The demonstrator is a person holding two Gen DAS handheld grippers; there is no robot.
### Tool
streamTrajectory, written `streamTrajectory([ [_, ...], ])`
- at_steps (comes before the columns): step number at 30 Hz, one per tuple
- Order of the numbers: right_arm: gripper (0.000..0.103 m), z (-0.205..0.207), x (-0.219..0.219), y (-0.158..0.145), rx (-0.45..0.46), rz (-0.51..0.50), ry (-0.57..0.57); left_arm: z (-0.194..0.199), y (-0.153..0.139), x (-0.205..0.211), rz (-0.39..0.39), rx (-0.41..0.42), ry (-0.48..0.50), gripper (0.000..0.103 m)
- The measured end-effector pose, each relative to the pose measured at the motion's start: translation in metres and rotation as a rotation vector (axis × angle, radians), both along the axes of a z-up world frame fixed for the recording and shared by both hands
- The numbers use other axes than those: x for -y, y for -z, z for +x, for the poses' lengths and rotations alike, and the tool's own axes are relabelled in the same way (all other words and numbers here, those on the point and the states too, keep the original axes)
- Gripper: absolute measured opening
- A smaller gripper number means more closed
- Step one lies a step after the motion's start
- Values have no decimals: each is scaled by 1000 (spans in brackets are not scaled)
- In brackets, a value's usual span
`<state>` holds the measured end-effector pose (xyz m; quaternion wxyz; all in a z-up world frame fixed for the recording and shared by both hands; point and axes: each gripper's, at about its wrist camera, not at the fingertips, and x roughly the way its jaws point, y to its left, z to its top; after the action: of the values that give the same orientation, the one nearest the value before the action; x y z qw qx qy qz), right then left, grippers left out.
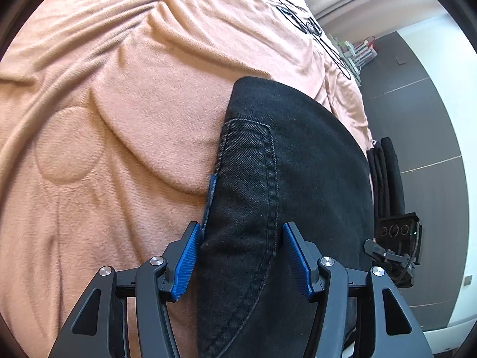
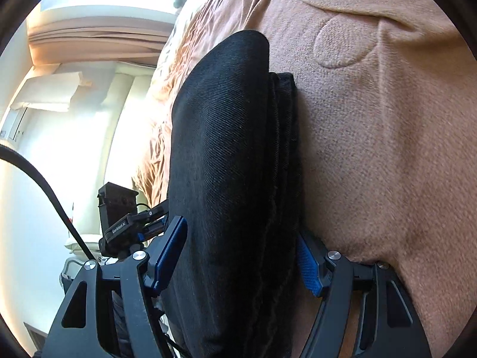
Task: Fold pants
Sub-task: 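Close both tools on the sides of the folded pants stack, then lift the folded pants stack off the duvet with both tools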
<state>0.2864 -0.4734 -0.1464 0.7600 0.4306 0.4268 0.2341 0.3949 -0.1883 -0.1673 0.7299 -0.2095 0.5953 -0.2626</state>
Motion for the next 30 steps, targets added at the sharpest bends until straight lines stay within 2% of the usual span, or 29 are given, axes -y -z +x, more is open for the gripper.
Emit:
streamTrajectory([
  [7,68,-10,-13,-4,14,-33,-90,-6,5,-5,-27,-20,28,59],
  [11,66,-9,-13,-5,13,-34,-69,-10,7,-7,-44,-21,33,58],
  [14,39,-7,-15,-6,29,-32,-58,-14,4,-10,-29,-2,30,51],
  [17,30,-14,-15,-15,72,-52,-56,-19,-4,-15,-39,23,28,43],
  [21,28,-23,-24,-29,114,-86,-56,-25,-14,-19,-49,47,29,38],
  [30,27,-32,-52,-56,172,-118,-67,-41,-40,-37,-66,109,12,36],
])
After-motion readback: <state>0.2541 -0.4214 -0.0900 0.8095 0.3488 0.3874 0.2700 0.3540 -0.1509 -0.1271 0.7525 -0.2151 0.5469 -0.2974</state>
